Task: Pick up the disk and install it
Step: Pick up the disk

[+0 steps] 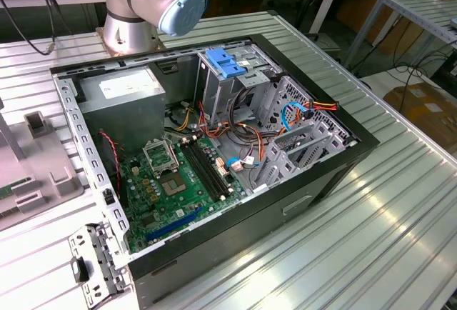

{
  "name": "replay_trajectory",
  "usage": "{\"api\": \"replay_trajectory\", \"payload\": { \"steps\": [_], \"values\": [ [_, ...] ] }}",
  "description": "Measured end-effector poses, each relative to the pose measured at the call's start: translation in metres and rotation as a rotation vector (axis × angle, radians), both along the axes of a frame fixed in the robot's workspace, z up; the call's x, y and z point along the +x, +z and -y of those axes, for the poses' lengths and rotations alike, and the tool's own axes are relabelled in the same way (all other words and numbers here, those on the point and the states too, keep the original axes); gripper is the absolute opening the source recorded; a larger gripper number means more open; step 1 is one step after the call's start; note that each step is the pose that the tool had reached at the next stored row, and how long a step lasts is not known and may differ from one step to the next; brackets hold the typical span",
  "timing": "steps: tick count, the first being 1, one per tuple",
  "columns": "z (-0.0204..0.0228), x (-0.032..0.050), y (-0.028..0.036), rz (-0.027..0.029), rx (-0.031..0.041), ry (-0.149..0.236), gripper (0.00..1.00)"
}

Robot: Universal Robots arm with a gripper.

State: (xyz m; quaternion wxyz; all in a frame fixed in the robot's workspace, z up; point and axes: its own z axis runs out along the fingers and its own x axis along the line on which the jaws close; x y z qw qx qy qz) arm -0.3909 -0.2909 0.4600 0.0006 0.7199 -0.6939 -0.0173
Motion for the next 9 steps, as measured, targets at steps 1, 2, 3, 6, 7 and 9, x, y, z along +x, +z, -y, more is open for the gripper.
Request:
{"api": "replay_trajectory", "payload": {
  "steps": [1, 2, 3, 6, 7, 9],
  "values": [
    [0.0005, 0.0006, 0.0000, 0.0000, 0.0000, 0.000, 0.37],
    [0.0009, 0.0012, 0.0000, 0.0000, 0.0000, 0.000, 0.37],
    [0.0019, 0.0022, 0.0000, -0.0001, 0.0000, 0.000, 0.37],
    [0.0042, 0.0045, 0.0000, -0.0001, 0.0000, 0.000, 0.37],
    [0.0048, 0.0051, 0.0000, -0.0002, 0.0000, 0.000, 0.37],
    [0.0060, 0.0062, 0.0000, -0.0002, 0.0000, 0.000, 0.37]
  ]
}}
